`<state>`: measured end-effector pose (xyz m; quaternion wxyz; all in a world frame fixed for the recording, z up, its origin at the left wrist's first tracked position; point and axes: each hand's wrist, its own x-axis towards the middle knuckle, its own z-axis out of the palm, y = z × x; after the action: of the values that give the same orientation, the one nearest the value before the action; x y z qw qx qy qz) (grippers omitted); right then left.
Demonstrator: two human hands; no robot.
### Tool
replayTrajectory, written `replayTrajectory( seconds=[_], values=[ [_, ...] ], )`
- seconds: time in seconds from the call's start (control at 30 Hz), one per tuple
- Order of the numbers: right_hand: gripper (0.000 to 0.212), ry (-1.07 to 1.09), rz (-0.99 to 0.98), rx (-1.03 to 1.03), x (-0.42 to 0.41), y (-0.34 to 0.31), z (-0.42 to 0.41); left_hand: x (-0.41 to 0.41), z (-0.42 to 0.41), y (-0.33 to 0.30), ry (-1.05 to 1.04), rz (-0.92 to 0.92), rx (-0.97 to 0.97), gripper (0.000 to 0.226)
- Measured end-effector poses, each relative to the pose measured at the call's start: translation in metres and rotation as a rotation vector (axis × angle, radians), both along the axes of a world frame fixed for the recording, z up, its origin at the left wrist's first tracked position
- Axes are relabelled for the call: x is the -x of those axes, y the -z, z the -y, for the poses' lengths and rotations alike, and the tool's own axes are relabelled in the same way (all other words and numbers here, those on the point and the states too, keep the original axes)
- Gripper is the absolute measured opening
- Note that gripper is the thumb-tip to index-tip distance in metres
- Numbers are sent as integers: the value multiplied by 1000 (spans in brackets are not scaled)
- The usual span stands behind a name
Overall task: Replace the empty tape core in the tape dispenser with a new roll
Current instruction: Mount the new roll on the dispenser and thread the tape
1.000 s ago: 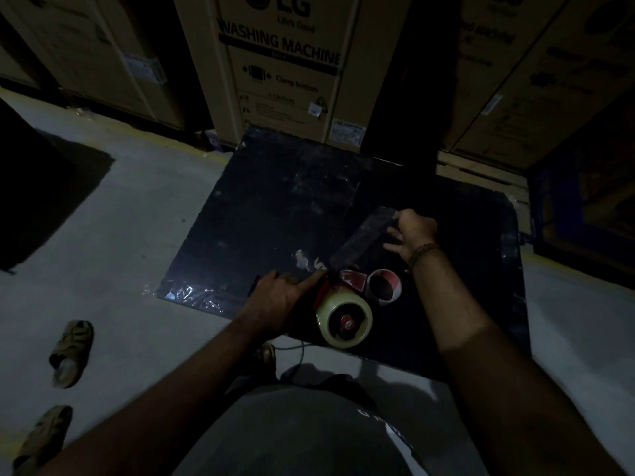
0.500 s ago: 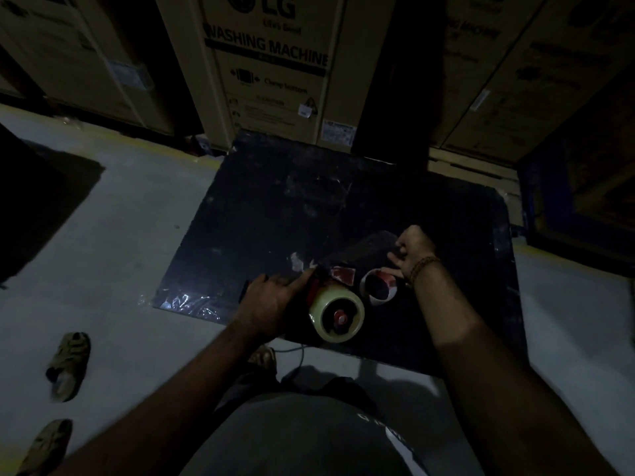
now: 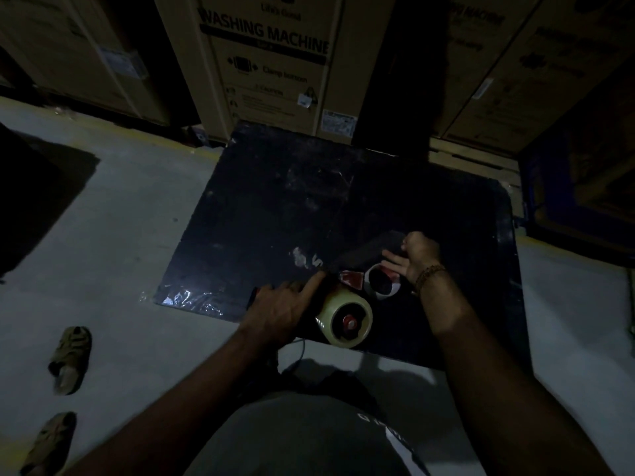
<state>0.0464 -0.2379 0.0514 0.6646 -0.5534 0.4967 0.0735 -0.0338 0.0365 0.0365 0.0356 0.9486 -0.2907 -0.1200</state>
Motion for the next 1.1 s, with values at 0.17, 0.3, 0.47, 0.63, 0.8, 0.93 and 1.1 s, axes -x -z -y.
replayTrajectory(
  seconds=[0.17,0.3,0.47,0.63,0.8,0.93,1.1],
  values=[
    [19,-21,-103,-46,0,-1,11,-4,-7,5,11,-28,16,97],
    [19,-59,-193,-109,8,-2,16,-9,-15,8,-12,-23,77,86],
    [27,-56,-256,-213,16,1,19,-16,-23,9,-27,-58,165,103],
    [36,-18,-273,-275,22,-3,21,-19,-31,12,-92,-82,283,97],
    [29,-49,-217,-247,27,-7,6,-27,-43,12,-160,-148,365,91],
    [24,-91,-144,-221,35,-1,-15,-39,-51,16,-192,-195,397,99],
    [32,-198,-181,-140,55,15,-44,-58,-58,25,-243,-360,567,93]
  ],
)
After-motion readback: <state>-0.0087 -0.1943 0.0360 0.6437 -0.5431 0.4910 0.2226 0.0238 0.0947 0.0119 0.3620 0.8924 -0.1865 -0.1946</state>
